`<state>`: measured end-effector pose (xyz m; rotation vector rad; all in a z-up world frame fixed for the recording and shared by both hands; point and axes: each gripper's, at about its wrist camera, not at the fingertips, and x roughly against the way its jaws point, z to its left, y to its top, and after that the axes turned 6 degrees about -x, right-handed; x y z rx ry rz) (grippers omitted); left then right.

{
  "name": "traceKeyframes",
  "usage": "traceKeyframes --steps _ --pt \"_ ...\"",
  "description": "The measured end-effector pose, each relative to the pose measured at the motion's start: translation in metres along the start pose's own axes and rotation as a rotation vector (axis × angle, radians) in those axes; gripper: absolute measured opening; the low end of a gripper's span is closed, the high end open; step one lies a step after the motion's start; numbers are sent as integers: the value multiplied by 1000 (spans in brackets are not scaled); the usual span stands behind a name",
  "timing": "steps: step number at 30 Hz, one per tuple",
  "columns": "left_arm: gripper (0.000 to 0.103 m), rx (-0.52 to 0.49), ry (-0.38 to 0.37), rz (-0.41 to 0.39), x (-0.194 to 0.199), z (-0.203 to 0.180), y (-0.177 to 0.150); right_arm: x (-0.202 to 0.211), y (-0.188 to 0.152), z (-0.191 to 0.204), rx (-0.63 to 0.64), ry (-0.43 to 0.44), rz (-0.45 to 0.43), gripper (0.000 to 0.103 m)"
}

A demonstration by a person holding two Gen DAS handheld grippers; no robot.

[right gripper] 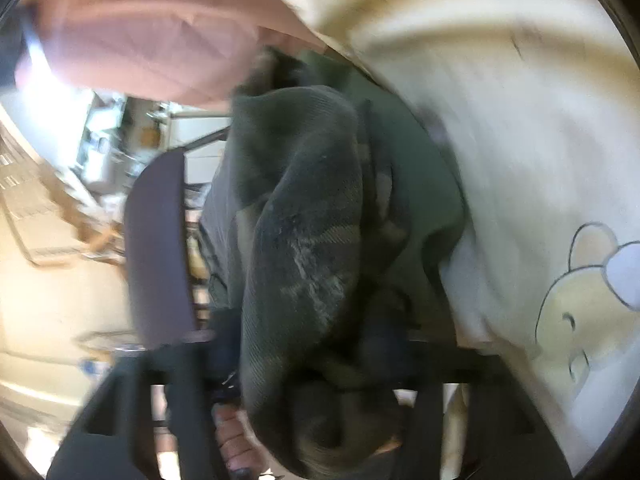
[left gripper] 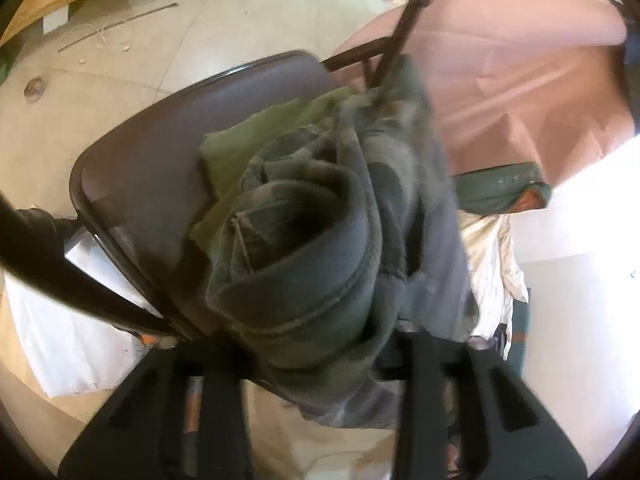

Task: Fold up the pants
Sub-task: 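Lift the folded camo pants with both grippers and carry them toward the chair, then lower the folded pants onto the chair seat and open both grippers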

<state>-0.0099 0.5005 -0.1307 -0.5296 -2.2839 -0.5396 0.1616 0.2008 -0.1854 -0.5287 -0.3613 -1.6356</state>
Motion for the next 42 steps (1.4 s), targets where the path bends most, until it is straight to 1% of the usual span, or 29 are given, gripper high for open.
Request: traceKeyframes --steps 1,2,4,6,8,10,11,13,15,18,19,20,21,23,24,26,27,28,29,32,33,34,35,36,37,39,40,41,42 --pt "24 -1 -5 -10 5 -11 2 7 -4 12 4 -4 -12 32" --pt "23 -5 -40 -26 20 -24 5 18 -8 27 7 19 -29 31" --pt "23 2 -88 -52 38 -44 13 41 -4 57 59 59 -68 28" --pt "22 -9 -135 -89 56 -70 26 62 8 87 74 139 -109 28" --pt "22 -46 -170 -123 70 -103 46 73 23 114 100 177 -134 28" --pt "22 -58 -205 -168 79 -133 73 86 40 143 129 220 -167 28" --pt "22 -69 -215 -181 81 -142 80 89 46 155 149 234 -180 28" --pt "22 -131 -247 -234 88 -164 100 96 57 181 203 262 -215 28" --pt "22 -148 -289 -275 87 -175 118 95 69 195 224 282 -233 28" --pt "22 -204 -317 -327 81 -182 137 89 78 204 272 296 -258 27" --pt "22 -226 -305 -336 76 -182 140 82 82 207 278 293 -262 27" --pt "22 -249 -279 -320 65 -181 143 76 85 201 277 274 -262 27" --pt "22 -236 -255 -290 54 -175 145 71 86 193 272 251 -254 27" --pt "22 -188 -218 -208 28 -148 140 61 87 159 233 203 -216 27" --pt "22 -200 -184 -178 17 -136 134 53 87 141 210 178 -190 27" --pt "22 -282 -108 -106 -2 -111 115 37 80 105 182 106 -123 27" --pt "22 -311 -78 -57 -12 -95 104 32 75 92 192 71 -99 26" --pt "22 -318 -54 9 -22 -80 95 26 68 78 207 33 -80 26" --pt "22 -323 -31 52 -29 -69 88 20 60 62 202 10 -53 25" --pt "23 -317 16 63 -30 -38 69 2 40 18 131 -7 52 25" --pt "26 -305 26 80 -33 -30 64 -1 37 8 114 -20 70 25" --pt "30 -290 40 108 -37 -24 61 -4 31 -5 84 -32 89 31" --pt "40 -263 69 138 -40 -15 56 -5 28 -16 48 -36 102 35" --pt "44 -248 99 149 -42 -9 52 -3 26 -25 17 -53 107 47" --pt "49 -258 126 148 -40 -6 49 2 24 -31 6 -61 100 48" --pt "50 -316 188 130 -32 -9 44 13 25 -29 37 -89 113 48" --pt "51 -340 220 119 -25 -13 42 23 27 -22 73 -119 119 51" --pt "51 -376 288 100 -13 -24 39 33 31 -15 113 -153 111 52" --pt "51 -401 325 91 -3 -32 37 44 36 -5 153 -193 91 52"
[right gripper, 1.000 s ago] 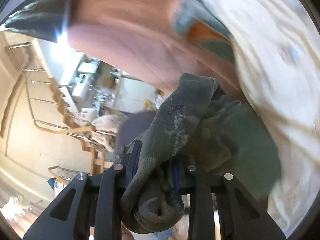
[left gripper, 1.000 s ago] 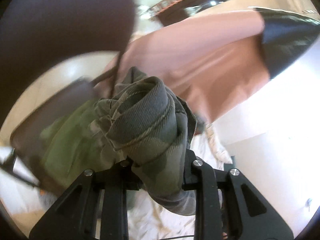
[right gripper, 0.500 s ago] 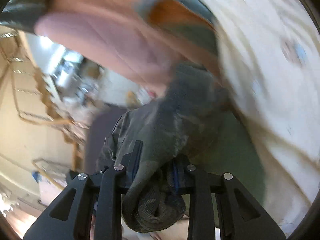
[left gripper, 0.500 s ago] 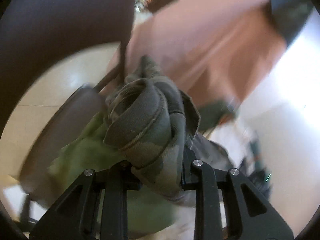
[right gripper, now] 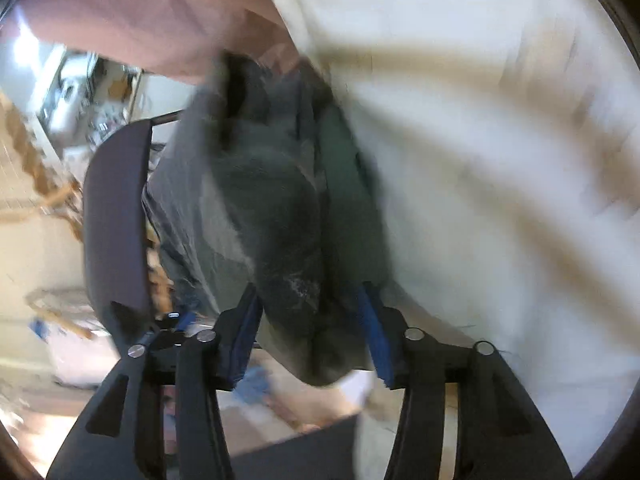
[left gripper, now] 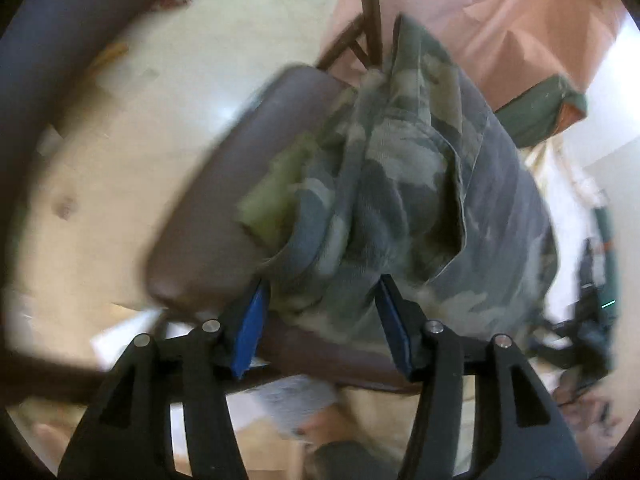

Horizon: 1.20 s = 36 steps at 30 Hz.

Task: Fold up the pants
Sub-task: 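Lower the folded pants onto the chair seat and open both grippers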

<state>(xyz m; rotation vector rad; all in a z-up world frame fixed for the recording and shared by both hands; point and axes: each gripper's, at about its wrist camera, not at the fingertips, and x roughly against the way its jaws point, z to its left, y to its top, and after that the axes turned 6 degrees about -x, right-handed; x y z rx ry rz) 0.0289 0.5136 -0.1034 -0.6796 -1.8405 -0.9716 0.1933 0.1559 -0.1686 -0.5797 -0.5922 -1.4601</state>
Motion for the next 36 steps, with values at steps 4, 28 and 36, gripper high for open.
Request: traceKeyframes --steps 4,28,36 --pt "56 -118 39 -164 59 -34 8 51 14 33 149 -132 -159 54" --pt "44 -199 163 -43 -118 -47 117 -121 87 97 560 -590 -230 49" --pt "63 -281 225 -203 -39 -86 91 -34 64 109 506 -378 -329 66"
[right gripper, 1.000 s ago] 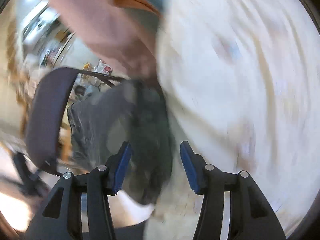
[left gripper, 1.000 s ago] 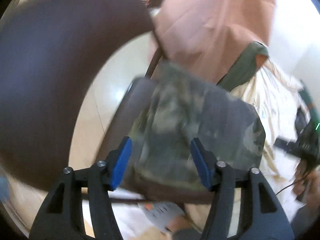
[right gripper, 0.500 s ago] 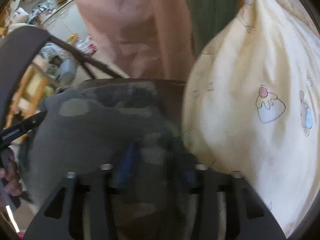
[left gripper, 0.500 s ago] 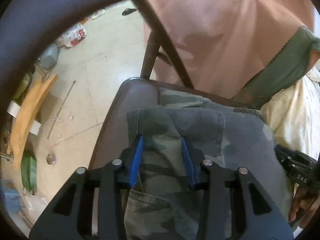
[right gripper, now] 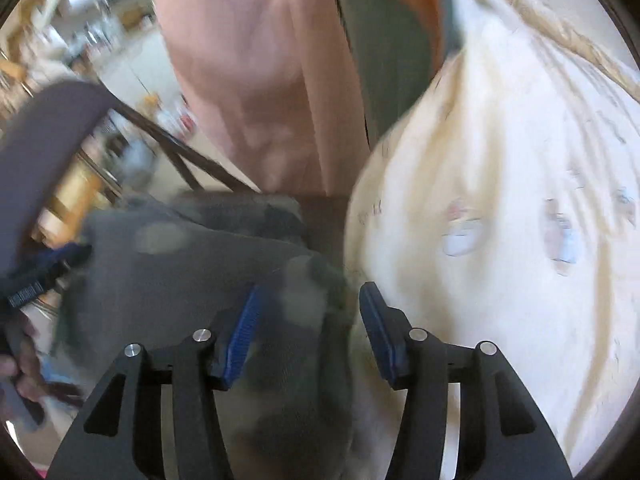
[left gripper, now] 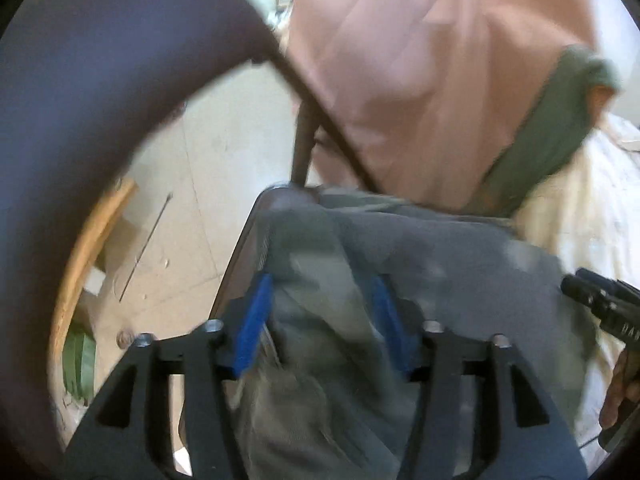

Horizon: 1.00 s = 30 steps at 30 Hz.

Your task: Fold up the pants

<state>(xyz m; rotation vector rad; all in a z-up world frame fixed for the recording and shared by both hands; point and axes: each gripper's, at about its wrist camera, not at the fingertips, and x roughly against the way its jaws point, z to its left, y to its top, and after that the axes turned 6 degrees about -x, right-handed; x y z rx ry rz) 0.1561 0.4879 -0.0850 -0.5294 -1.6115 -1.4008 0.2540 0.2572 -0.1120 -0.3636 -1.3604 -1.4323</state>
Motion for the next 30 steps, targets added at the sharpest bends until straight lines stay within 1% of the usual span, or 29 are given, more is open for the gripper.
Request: traceKeyframes --steps 1,2,3,4,5,7,8,9,10,11,13,14,16,18,20,22,23,25,28,30 --pt "81 1 -13 -25 17 -7 -7 13 -4 1 1 5 -17 78" --pt "93 -5 -28 -53 37 -16 -16 29 -10 2 2 11 -37 82" --pt "96 -21 -43 -82 56 -26 -26 47 -18 2 2 27 -67 85" --pt "97 -33 -50 -96 67 -32 -31 63 -27 2 8 38 -90 85" --pt "97 -56 -54 -121 85 -44 -41 77 -35 4 15 26 -104 86" --pt "97 -61 -57 -131 105 -54 -51 101 -50 7 12 6 -128 88" --pt "97 -44 -61 -128 115 -58 -57 114 -59 7 17 -3 -141 90" --pt "97 -23 -64 -119 124 -60 -62 126 -66 7 18 -16 -150 95" --pt "97 -13 -67 -126 133 -63 -66 131 -72 10 18 -20 -159 96" --pt "97 -74 -36 -173 150 -72 -70 141 -79 12 18 -20 -169 96" --pt "97 -123 23 -226 170 -79 -75 152 -92 15 10 -31 -171 96" --pt "97 -160 -1 -229 181 -85 -74 162 -99 16 -3 -24 -171 96" --pt "97 -182 -37 -180 194 -95 -67 186 -111 14 -25 -26 -176 96" --pt "97 -151 -58 -170 211 -101 -61 209 -119 14 -21 -36 -208 96" --pt "98 -89 -114 -158 235 -110 -60 226 -125 14 -24 -57 -243 96" --pt "99 -100 -123 -172 255 -123 -64 251 -135 7 -43 -64 -270 97" --pt "100 -116 -116 -190 267 -131 -67 264 -141 4 -51 -78 -281 97" --pt "102 -140 -96 -246 291 -147 -75 287 -151 -6 -73 -74 -306 99" --pt "103 -156 -111 -274 313 -170 -88 317 -168 -23 -90 -81 -359 101" --pt "103 -164 -125 -298 325 -195 -102 333 -177 -37 -102 -100 -383 101"
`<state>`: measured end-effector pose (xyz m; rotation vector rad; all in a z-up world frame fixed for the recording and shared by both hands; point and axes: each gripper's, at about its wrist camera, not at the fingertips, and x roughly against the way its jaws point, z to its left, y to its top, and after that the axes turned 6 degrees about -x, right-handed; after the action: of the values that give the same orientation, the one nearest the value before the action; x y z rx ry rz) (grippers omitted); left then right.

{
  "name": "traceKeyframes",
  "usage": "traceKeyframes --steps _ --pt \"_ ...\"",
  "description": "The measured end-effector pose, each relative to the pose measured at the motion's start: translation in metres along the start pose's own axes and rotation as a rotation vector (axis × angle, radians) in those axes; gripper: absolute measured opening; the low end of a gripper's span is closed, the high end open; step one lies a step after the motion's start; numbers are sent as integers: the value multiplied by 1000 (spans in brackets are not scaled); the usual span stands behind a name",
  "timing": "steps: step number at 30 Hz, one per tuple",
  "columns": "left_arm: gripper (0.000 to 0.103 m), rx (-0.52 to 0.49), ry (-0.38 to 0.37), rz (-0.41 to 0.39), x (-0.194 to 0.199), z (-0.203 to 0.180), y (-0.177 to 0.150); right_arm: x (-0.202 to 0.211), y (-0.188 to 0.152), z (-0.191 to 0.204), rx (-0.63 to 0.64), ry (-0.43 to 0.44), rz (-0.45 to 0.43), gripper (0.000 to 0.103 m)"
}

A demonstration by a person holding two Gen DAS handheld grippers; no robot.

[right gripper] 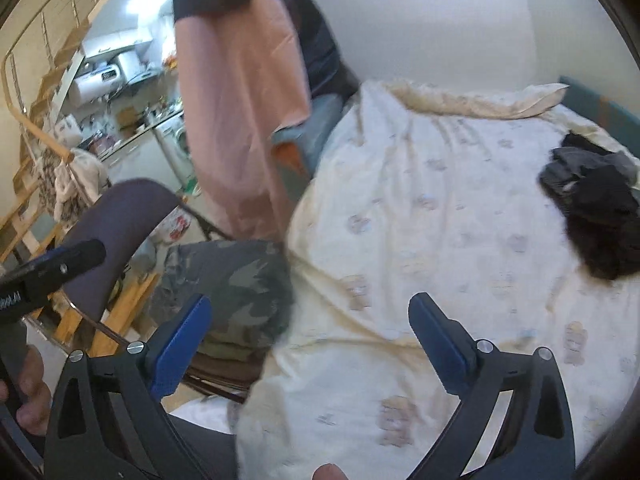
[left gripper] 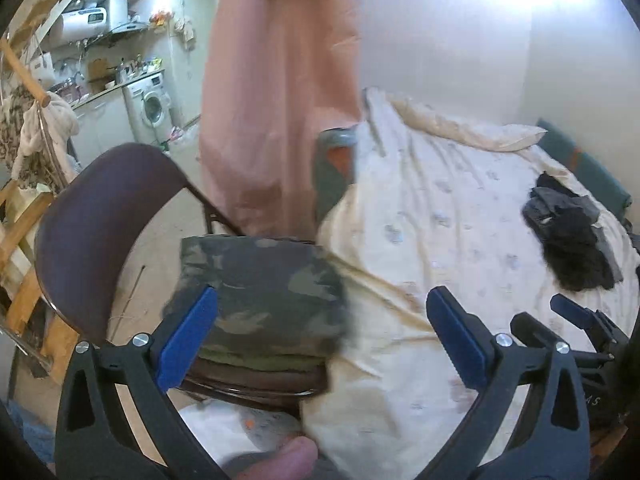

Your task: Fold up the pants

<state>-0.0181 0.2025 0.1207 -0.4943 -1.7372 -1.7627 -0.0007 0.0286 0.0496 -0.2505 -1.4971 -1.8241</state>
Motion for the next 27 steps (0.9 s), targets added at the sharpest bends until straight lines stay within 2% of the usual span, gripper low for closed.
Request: traceKeyframes --steps 4,9,13,15,17,21,24,27 --pt "103 -52 -29 -48 7 -58 -10 36 -1 -41 -22 -46 -32 101" --pt "103 -67 -124 -33 0 -124 -19 73 -4 -89 -18 -121 -74 101" --pt "103 -83 -166 -66 -11 -166 -28 92 -13 -132 -11 -190 -115 103" --pt "103 -67 -181 -69 -18 -178 -33 94 -21 -147 23 -222 -137 103" --pt "103 -45 -177 -52 -27 -189 -41 90 -31 -165 24 -249 -123 103" --pt "103 -104 -165 -102 -38 -212 -63 79 -47 -190 5 -280 -110 103" --pt "103 -128 -180 -114 -44 -222 -74 68 -52 -200 -25 -287 -88 103" --pt "103 -118 -172 -81 -53 -221 -84 67 -51 -198 -13 -302 -135 103"
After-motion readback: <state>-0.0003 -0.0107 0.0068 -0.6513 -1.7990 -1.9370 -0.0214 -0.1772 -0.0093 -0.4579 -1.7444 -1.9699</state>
